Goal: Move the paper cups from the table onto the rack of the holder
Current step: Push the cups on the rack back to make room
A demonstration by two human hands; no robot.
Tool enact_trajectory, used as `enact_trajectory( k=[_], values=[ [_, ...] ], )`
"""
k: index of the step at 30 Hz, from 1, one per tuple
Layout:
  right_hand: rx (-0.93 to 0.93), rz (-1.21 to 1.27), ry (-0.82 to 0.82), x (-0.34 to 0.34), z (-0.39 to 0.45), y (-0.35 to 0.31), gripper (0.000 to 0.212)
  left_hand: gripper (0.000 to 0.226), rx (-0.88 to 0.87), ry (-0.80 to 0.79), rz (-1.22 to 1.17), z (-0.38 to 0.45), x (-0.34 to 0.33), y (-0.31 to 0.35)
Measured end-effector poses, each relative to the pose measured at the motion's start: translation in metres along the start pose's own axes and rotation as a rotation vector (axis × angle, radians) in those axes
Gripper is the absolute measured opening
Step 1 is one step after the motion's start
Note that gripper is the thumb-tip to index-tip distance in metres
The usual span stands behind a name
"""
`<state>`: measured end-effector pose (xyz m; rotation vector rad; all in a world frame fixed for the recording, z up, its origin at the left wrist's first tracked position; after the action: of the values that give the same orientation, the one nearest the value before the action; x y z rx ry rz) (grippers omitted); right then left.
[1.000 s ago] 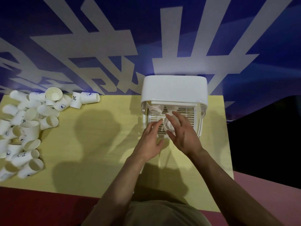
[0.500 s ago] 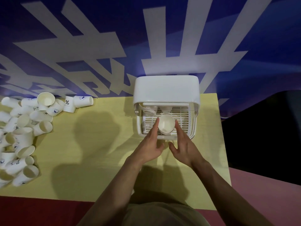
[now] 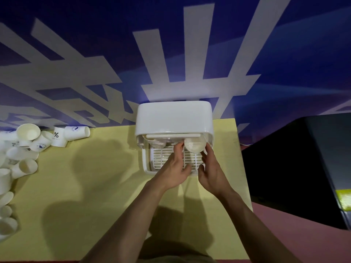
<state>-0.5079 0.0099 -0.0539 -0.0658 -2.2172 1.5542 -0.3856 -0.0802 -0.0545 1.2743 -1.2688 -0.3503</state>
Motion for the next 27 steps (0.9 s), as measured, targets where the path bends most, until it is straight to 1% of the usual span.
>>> enact_trajectory(
  k=[2, 4, 6, 9, 12, 15, 19, 22, 25, 27],
  values=[
    [0.017, 0.000, 0.000, 0.001, 0.006, -0.003, 0.082, 0.074, 0.010, -0.006, 0.024, 0.008, 0.001, -0.001],
    [0.011, -0.003, 0.010, 0.000, 0.011, -0.005, 0.083, 0.074, 0.029, -0.034, 0.041, 0.015, 0.002, -0.003],
    [-0.024, -0.016, 0.029, -0.001, 0.015, -0.006, 0.087, 0.074, 0.047, -0.066, 0.050, 0.021, 0.002, -0.006],
    [-0.077, -0.061, 0.046, -0.003, 0.019, -0.001, 0.086, 0.071, 0.070, -0.083, 0.054, 0.026, 0.002, -0.010],
    [-0.122, -0.084, 0.026, -0.005, 0.023, 0.002, 0.087, 0.068, 0.075, -0.082, 0.042, 0.028, 0.002, -0.012],
    [-0.179, -0.126, 0.014, -0.006, 0.026, 0.005, 0.094, 0.070, 0.071, -0.098, 0.030, 0.029, 0.001, -0.012],
    [-0.180, -0.143, 0.015, -0.007, 0.030, 0.005, 0.094, 0.069, 0.083, -0.108, 0.007, 0.030, 0.002, -0.013],
    [-0.179, -0.171, 0.015, -0.006, 0.033, 0.008, 0.093, 0.076, 0.078, -0.109, -0.007, 0.027, 0.003, -0.015],
    [-0.130, -0.182, 0.030, -0.003, 0.030, 0.010, 0.083, 0.089, 0.065, -0.100, 0.018, 0.017, 0.002, -0.017],
    [-0.139, -0.165, 0.051, -0.001, 0.023, 0.012, 0.079, 0.093, 0.040, -0.060, 0.042, 0.009, 0.001, -0.019]
  ],
)
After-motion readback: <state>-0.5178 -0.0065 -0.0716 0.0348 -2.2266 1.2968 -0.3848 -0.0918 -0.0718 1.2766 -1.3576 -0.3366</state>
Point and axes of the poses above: each hand's wrist, its own z-axis towards the middle knuckle, its own x-axis out of the back of the hand, y = z × x, the point moved 4 cm from there along z, towards the middle knuckle, and after that the axes turned 12 degrees about -x, right-handed, at the moved point
